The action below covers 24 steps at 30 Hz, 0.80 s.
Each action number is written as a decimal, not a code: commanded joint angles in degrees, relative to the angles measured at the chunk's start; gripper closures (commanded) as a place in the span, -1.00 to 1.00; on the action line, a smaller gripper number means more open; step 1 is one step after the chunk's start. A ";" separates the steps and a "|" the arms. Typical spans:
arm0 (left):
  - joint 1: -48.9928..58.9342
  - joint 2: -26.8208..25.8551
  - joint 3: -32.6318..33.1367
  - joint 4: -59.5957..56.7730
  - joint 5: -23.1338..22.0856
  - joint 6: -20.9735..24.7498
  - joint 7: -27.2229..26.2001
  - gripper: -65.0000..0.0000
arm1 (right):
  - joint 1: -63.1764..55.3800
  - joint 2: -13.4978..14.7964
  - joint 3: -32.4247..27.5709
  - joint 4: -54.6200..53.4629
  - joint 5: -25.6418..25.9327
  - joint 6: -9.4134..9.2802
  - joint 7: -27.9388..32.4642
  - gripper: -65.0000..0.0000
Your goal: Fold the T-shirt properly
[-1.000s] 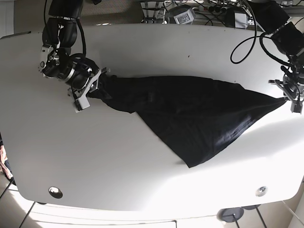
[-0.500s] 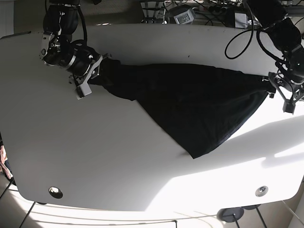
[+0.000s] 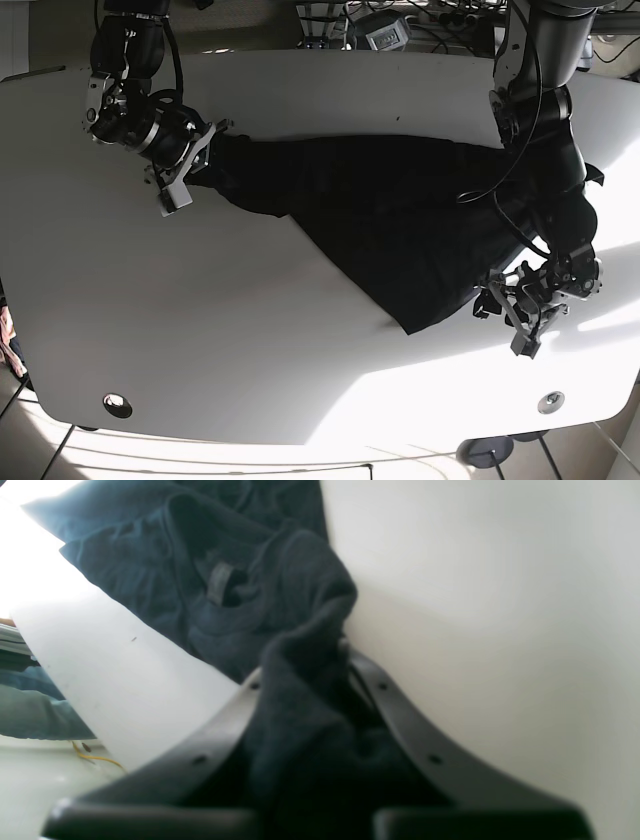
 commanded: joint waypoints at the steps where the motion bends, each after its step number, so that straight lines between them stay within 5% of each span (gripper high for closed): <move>1: -4.58 -0.88 1.17 -6.45 -0.59 0.03 -4.28 -0.12 | 0.59 0.36 0.38 1.28 1.24 0.12 1.67 0.94; 7: -10.20 -0.88 8.46 -23.59 -0.51 0.03 -15.53 -0.12 | 0.59 0.28 0.56 1.28 1.33 0.12 1.67 0.94; 10: -9.94 -1.15 9.43 -23.59 -0.42 3.06 -15.79 -0.12 | 0.59 0.28 0.65 1.28 1.33 0.12 1.76 0.94; 20: -4.22 -2.91 14.79 -23.68 -0.68 2.89 -17.20 -0.12 | 0.59 0.36 0.65 1.02 5.98 0.12 1.76 0.94; 24: -4.22 -0.80 14.62 -23.59 -0.77 0.03 -12.28 -0.12 | 0.59 0.36 0.65 1.02 5.98 0.12 1.76 0.94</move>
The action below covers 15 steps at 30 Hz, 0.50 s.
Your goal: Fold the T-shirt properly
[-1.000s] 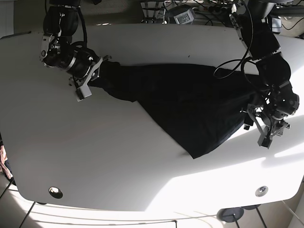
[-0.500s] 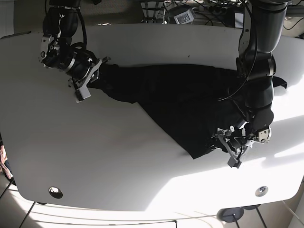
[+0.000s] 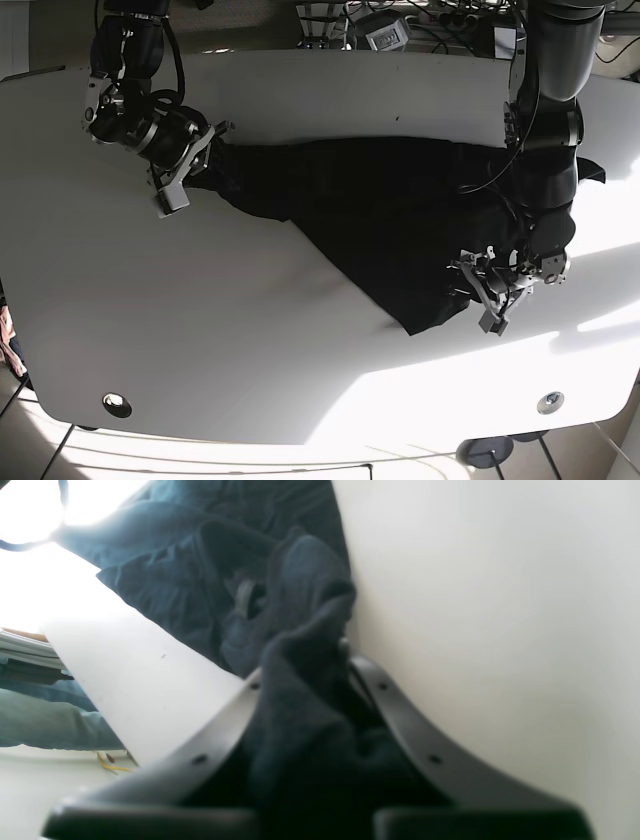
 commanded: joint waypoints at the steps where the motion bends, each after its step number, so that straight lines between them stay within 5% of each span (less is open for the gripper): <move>1: -0.68 0.82 0.06 0.21 0.72 -0.87 4.97 -0.12 | 0.59 0.39 0.23 1.11 1.35 0.14 1.76 0.94; 4: -0.68 1.53 0.33 0.30 0.72 -0.87 6.82 -0.03 | 0.67 0.39 0.23 1.11 1.35 0.14 1.76 0.94; 7: -0.68 1.70 0.33 0.21 1.07 -0.87 7.08 0.72 | 0.67 0.39 0.23 1.19 1.44 0.14 1.76 0.94; 9: -0.68 1.61 0.06 0.47 0.89 -0.87 6.91 1.00 | 0.67 0.39 0.23 1.19 1.44 0.14 1.76 0.94; 15: -0.59 1.35 -6.53 6.36 0.98 -0.87 8.93 1.00 | 2.08 0.74 0.23 1.02 -0.41 0.14 1.84 0.94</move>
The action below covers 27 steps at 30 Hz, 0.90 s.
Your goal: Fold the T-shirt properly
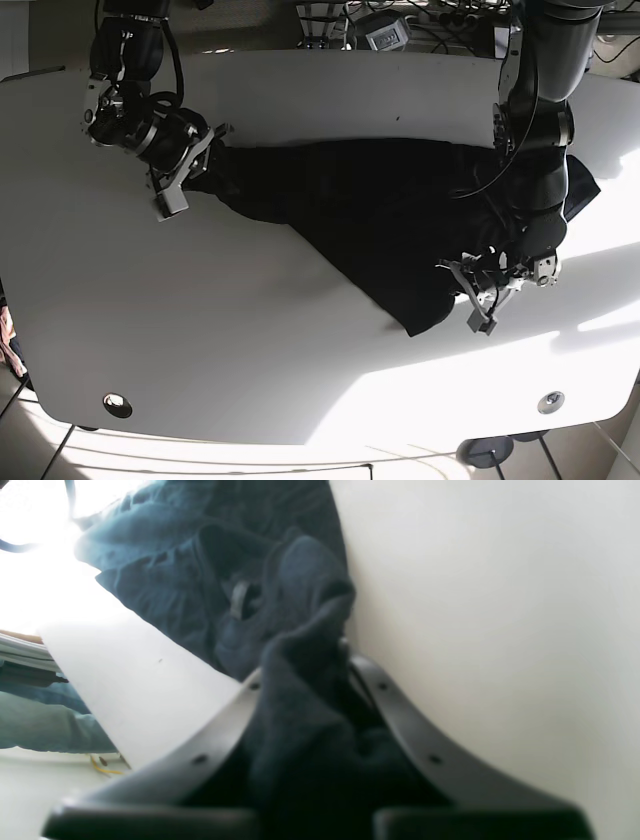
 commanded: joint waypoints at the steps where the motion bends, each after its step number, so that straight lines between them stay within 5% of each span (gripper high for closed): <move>1: -0.50 -0.97 -2.28 6.12 0.85 -0.21 3.74 1.00 | 1.80 0.58 0.32 1.02 -1.53 0.14 1.78 0.94; 7: 2.49 -1.32 -4.21 29.76 0.67 -0.21 13.67 1.00 | 10.50 0.76 0.06 1.11 -11.73 0.14 1.69 0.94; 13: -0.77 -1.23 -4.30 38.56 0.67 -0.21 18.60 1.00 | 23.08 4.28 -2.84 0.67 -18.15 0.14 1.69 0.94; 18: -9.03 -2.55 -4.65 38.64 0.85 -0.21 20.79 1.00 | 35.47 7.35 -7.15 -3.11 -18.67 0.14 1.69 0.94; 27: -21.16 -5.01 -10.63 38.82 0.85 -0.21 26.24 1.00 | 52.70 7.27 -7.24 -2.15 -18.67 0.14 1.34 0.94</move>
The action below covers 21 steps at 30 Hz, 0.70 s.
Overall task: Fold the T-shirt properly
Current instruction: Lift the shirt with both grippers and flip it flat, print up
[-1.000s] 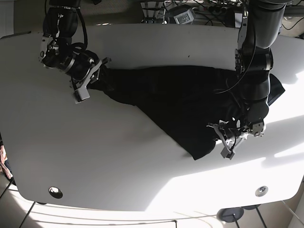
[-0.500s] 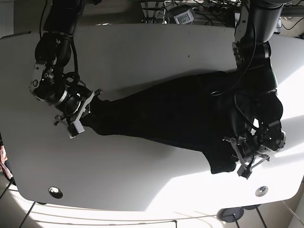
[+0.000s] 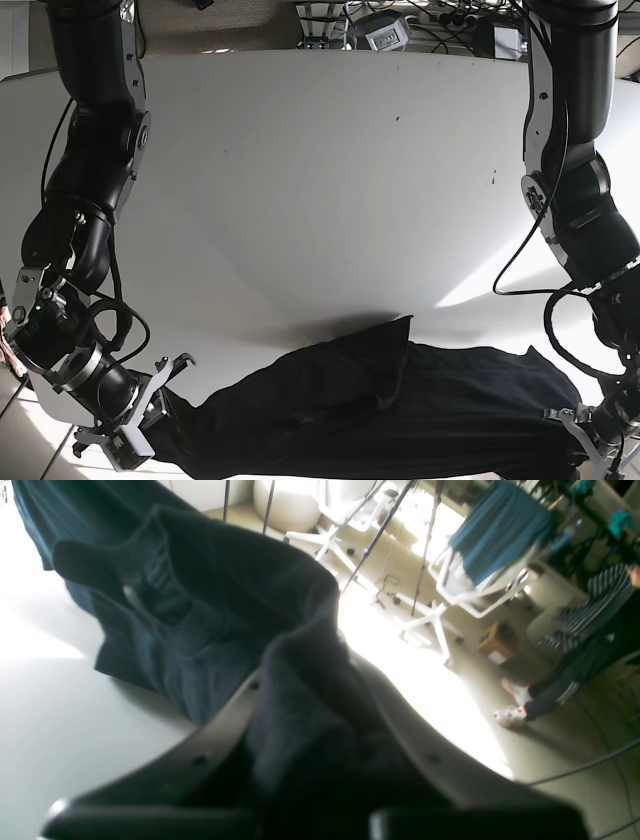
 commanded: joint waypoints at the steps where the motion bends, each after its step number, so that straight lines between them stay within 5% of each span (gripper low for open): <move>1: -1.71 -1.05 -1.39 0.96 1.59 0.62 0.59 1.00 | 1.34 0.62 0.26 2.32 -1.41 -0.80 0.42 0.94; 11: 21.06 -1.14 -6.40 17.93 1.33 0.62 3.84 1.00 | -25.30 0.44 -2.82 12.07 -1.41 -0.80 0.68 0.94; 18: 39.70 2.37 -11.23 25.14 1.24 0.62 3.93 1.00 | -44.29 -3.42 -2.12 12.78 -1.49 -0.80 0.77 0.93; 21: 43.30 2.55 -12.46 25.14 1.24 0.62 3.84 1.00 | -48.86 -4.13 -2.21 12.87 -1.32 -0.80 0.77 0.72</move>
